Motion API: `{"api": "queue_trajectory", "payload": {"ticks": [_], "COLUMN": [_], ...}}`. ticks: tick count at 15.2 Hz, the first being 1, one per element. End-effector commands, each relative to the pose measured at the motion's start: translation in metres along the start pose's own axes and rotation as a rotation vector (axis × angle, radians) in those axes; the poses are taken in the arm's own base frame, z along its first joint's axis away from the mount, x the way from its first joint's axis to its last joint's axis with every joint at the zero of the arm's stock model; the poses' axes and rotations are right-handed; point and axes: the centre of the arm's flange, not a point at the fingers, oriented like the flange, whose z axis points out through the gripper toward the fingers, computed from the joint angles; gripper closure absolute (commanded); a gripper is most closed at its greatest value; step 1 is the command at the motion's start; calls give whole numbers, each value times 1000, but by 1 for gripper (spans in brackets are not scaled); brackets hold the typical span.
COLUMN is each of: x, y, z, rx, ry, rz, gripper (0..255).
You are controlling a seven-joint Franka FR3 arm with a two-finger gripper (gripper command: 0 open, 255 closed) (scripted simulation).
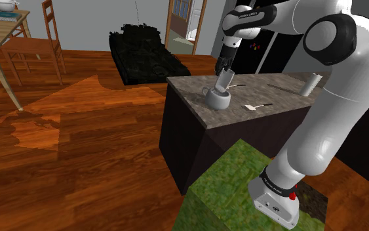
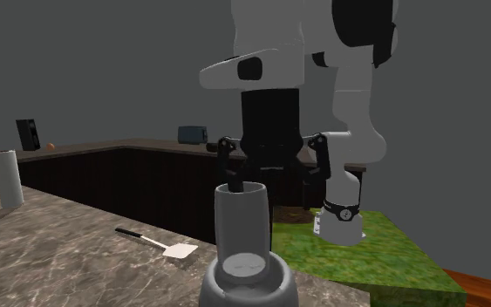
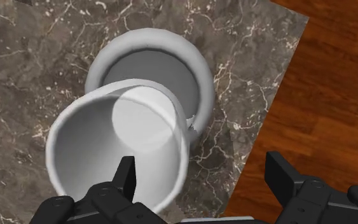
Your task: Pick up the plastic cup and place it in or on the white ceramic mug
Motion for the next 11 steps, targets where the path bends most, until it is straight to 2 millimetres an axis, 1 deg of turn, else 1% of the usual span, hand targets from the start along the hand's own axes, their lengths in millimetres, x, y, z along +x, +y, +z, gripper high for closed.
{"api": "queue_trajectory", "payload": {"ticks": [1, 3, 11], "x": [-1, -1, -1], "y": [0, 0, 0], "z": [-20, -44, -44], "rx": [0, 0, 0], "ry": [0, 0, 0], "rz": [0, 0, 0], "gripper": [0, 0, 0]}}
